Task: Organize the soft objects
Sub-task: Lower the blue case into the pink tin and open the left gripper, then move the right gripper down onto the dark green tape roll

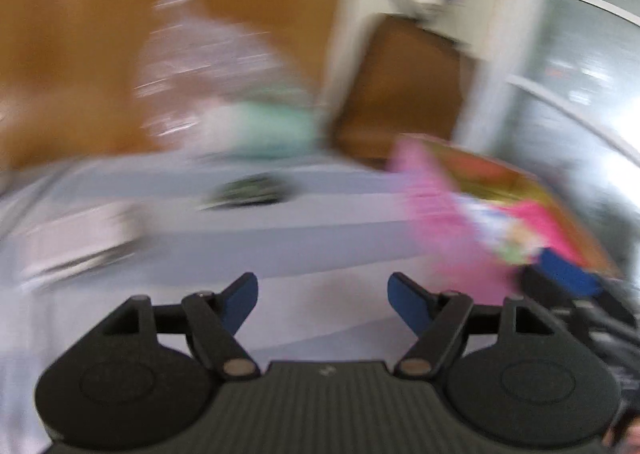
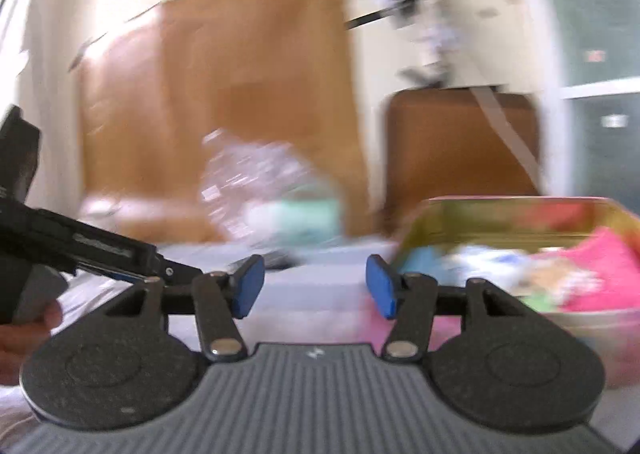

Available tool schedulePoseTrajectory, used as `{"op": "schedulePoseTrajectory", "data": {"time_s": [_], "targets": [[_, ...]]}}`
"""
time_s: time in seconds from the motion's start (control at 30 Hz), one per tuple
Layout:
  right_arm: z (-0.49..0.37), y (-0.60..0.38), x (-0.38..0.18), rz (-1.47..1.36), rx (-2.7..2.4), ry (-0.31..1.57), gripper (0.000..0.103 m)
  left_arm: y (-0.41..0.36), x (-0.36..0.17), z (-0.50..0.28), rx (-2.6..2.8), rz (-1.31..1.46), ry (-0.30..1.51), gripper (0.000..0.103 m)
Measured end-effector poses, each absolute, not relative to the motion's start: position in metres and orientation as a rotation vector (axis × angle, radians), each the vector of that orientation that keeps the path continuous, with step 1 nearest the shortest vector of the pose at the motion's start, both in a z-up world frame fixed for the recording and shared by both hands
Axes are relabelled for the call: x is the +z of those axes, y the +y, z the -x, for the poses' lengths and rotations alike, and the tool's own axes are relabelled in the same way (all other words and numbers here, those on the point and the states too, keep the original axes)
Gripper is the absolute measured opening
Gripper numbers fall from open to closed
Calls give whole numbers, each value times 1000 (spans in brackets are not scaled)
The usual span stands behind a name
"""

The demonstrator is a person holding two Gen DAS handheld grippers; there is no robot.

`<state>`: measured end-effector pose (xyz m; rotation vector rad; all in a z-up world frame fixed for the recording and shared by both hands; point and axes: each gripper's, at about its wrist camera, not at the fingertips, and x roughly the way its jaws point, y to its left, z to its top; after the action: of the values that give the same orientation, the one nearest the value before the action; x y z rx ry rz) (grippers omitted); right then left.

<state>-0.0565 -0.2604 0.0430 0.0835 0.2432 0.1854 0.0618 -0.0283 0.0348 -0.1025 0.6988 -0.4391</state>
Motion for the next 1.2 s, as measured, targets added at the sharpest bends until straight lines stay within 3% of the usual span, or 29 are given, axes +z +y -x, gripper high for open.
{"op": "schedulePoseTrajectory", "data": {"time_s": [0.23,0.47,0.77,0.8,0.9,1.2], "targets": [[-29,-211,36,-131,296,428,59,55,1,-69,-198,164,695,74],[-130,-195,32,-176,205,515,59,47,12,-50,-280,131,573,81],[-221,-187,8,-175,84,635,59,57,5,-62,-339,234,605,82],[-228,-187,6,-173,97,661,52,59,5,-64,-340,245,609,82],[-225,-187,4,-143,132,686,41,64,3,-67,-342,280,618,84],[-132,-185,13,-191,382,757,30,77,1,-70,-316,366,637,85]]}}
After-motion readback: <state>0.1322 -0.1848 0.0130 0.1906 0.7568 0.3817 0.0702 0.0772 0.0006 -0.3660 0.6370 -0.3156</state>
